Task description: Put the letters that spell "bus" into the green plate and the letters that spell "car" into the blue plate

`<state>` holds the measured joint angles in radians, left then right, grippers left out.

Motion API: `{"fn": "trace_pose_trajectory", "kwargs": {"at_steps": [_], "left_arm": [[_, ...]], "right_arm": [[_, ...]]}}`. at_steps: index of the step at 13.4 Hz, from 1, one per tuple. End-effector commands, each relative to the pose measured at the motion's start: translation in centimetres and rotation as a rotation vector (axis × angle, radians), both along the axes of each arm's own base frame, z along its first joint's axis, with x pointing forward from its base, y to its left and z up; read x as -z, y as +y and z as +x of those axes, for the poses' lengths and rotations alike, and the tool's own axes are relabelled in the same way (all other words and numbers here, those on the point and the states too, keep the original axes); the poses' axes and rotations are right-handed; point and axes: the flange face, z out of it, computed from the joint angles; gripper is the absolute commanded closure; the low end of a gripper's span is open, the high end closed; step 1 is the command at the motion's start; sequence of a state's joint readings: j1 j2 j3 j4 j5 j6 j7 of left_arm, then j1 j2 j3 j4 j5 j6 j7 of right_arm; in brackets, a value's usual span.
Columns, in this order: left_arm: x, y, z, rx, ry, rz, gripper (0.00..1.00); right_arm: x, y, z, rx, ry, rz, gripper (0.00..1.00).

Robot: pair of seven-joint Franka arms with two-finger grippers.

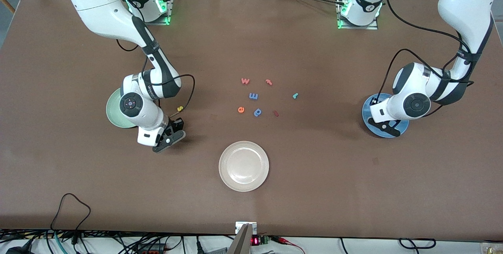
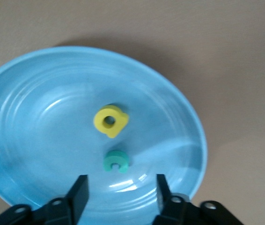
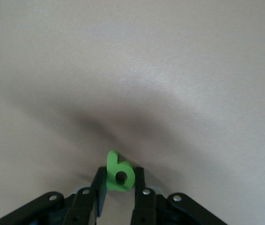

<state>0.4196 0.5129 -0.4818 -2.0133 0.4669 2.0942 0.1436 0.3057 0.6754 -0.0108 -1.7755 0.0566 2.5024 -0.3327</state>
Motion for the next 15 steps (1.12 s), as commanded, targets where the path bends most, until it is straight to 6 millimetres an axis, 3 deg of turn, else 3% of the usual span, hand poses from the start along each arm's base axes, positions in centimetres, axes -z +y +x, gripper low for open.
{"fn": "trace_pose_trajectory", "kwargs": {"at_steps": [1,2,3,5,8,10,11,12,13,14,15], "left_arm": [[-5.9,-6.1,-1.0,0.081,0.015,0.034,0.0],[-7.0,-9.4,-1.7,0.031,0.03,0.003,0.0],[-7.4,-11.5,-2.0,-0.028,0.033,-0.032,0.0],[-8.6,-18.3,-3.3,0.032,-0.024,-0.098,0.0],[-6.7,-27.3,-5.7,0.161,-0.093,-0.229,0.0],[-6.1,-30.2,-7.2,0.212,-0.151,-0.284,0.0],[-5.7,-30.8,-7.5,0.222,-0.166,-0.299,0.0],[-5.5,-29.8,-7.0,0.211,-0.159,-0.285,0.0],[-5.1,-29.8,-7.3,0.217,-0.152,-0.283,0.0],[-4.8,-30.3,-7.7,0.211,-0.151,-0.286,0.0],[-3.8,-29.9,-7.4,0.189,-0.149,-0.313,0.0]], "right_arm": [[-3.4,-0.9,0.6,0.013,0.006,-0.008,1.0],[-4.8,-1.1,0.2,0.016,0.041,-0.015,1.0],[-6.6,-1.7,-0.4,0.019,0.081,-0.023,1.0],[-8.3,-4.8,-1.7,0.045,0.159,-0.042,1.0],[-8.0,-10.0,-5.1,0.114,0.219,-0.047,1.0],[-6.8,-14.1,-7.5,0.155,0.264,-0.047,1.0],[-6.1,-15.8,-8.2,0.177,0.286,-0.045,1.0],[-5.7,-17.2,-8.5,0.199,0.296,-0.043,0.95],[-5.2,-18.3,-8.8,0.219,0.307,-0.041,0.76],[-4.8,-19.1,-8.9,0.233,0.31,-0.04,0.42],[-5.0,-19.5,-8.8,0.241,0.306,-0.038,0.21]]}}
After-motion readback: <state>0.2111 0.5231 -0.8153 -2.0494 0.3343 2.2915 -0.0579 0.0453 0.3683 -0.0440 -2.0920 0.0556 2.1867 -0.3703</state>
